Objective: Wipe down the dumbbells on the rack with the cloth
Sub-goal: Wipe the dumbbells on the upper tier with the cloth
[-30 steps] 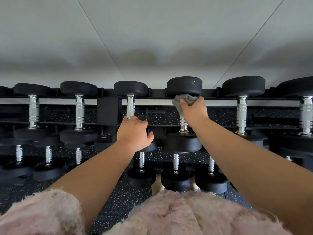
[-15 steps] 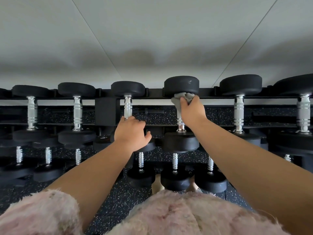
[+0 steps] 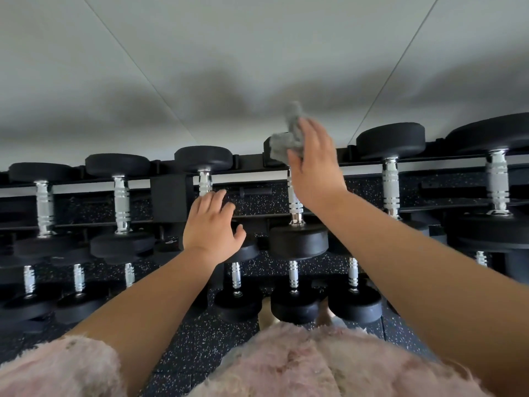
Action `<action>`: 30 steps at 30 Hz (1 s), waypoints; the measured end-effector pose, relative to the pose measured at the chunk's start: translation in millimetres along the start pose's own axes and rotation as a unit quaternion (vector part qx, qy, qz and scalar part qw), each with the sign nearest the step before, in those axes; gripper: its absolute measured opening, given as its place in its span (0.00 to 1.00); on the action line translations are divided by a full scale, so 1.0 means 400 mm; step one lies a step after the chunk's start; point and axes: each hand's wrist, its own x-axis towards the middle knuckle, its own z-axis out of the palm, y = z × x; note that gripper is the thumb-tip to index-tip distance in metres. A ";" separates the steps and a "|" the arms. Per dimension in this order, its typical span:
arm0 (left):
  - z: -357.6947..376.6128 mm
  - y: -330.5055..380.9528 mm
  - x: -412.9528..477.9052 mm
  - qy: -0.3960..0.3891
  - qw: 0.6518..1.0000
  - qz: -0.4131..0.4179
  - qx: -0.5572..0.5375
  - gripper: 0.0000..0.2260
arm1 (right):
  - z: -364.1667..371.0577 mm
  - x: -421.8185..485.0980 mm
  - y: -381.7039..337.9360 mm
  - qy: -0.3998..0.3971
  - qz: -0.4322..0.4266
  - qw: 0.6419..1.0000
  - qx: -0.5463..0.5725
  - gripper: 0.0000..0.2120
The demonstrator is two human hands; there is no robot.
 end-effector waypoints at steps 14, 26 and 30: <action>0.001 -0.006 0.008 -0.044 0.998 0.023 0.034 0.23 | 0.004 0.046 0.098 0.021 0.133 0.986 0.095 0.20; 0.001 -0.009 0.004 -0.049 0.998 0.027 0.020 0.21 | 0.001 0.079 0.126 -0.045 0.148 0.988 0.008 0.24; 0.009 -0.010 0.002 -0.038 0.999 0.030 0.012 0.21 | -0.014 0.095 0.115 -0.001 0.199 0.980 0.027 0.20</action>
